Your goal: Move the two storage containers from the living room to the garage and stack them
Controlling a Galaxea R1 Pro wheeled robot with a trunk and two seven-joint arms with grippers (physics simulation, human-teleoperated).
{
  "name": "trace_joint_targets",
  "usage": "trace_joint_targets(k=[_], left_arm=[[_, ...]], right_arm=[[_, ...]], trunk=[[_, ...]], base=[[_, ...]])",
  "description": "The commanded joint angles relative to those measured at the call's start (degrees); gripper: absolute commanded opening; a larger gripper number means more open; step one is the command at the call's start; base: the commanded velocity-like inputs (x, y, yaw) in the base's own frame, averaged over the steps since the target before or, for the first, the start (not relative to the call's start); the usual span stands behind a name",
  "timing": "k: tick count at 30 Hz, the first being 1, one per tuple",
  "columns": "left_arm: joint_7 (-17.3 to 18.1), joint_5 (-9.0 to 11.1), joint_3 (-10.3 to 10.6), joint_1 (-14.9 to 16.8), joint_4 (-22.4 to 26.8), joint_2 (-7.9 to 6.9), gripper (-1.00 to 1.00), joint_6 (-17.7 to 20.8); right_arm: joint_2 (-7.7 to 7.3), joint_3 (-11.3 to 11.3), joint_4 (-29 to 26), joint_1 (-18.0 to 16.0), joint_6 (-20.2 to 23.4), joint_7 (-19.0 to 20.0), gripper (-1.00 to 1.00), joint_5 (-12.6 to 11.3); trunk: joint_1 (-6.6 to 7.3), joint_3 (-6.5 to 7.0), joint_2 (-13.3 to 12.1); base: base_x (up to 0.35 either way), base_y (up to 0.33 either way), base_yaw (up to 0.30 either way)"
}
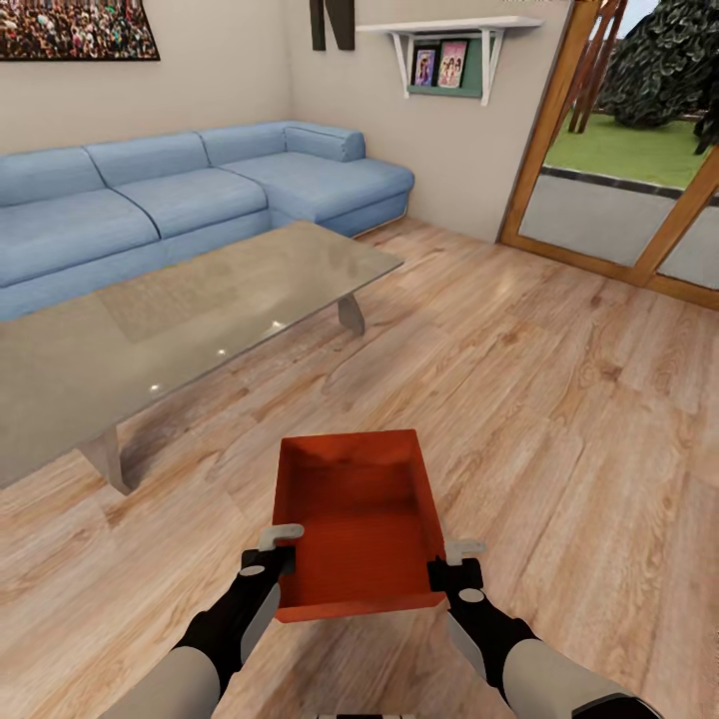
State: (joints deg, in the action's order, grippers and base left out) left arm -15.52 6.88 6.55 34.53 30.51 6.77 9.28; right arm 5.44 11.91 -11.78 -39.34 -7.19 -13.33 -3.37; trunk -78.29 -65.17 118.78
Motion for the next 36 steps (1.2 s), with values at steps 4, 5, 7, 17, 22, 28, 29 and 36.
trace_joint_targets(k=[4,5,7,17,22,28,29,36], left_arm=[[-0.22,3.45,0.31,0.01,-0.01,0.0,-1.0,0.21],[-0.22,3.45,0.31,0.01,-0.01,0.0,-1.0,0.2],[-0.21,3.48,0.31,0.01,-0.01,-0.05,-1.0,0.14],[-0.05,4.38,-0.21,0.01,-0.01,-0.23,-1.0,0.12],[-0.04,5.04,-0.24,0.01,0.06,-0.26,-1.0,0.12],[0.03,5.06,-0.27,0.01,0.07,-0.25,-1.0,0.12],[0.04,5.07,-0.25,0.01,0.07,-0.25,-1.0,0.12],[0.05,5.04,-0.26,0.01,0.13,-0.26,-1.0,0.12]], right_arm=[[0.27,0.3,-0.19,-0.03,-0.63,0.08,-1.0,0.26],[0.27,0.3,-0.19,-0.03,-0.65,0.06,-1.0,0.27],[0.27,0.3,-0.19,-0.03,-0.75,0.0,-1.0,0.19],[0.27,0.29,-0.22,-0.03,-0.98,-0.13,-1.0,-0.18],[0.35,0.3,-0.17,-0.03,-0.62,-0.28,-1.0,-0.24],[0.36,0.3,-0.2,-0.03,-0.61,-0.34,-1.0,-0.23],[0.36,0.27,-0.19,-0.03,-0.62,-0.34,-1.0,-0.25],[0.36,0.23,-0.19,-0.03,-0.53,-0.38,-1.0,-0.24]], trunk=[[0.89,0.69,-1.6],[1.11,0.87,-2.01],[1.55,1.23,-2.81],[3.75,3.02,-6.82],[4.84,3.92,-8.82],[6.16,5.0,-11.23],[6.38,5.18,-11.63],[7.92,6.43,-14.44]], base=[[0.0,0.0,0.0],[0.0,0.0,0.0],[0.0,0.0,0.0],[0.0,0.0,0.0],[0.0,0.0,0.0],[0.0,0.0,0.0],[0.0,0.0,0.0],[0.0,0.0,0.0]])
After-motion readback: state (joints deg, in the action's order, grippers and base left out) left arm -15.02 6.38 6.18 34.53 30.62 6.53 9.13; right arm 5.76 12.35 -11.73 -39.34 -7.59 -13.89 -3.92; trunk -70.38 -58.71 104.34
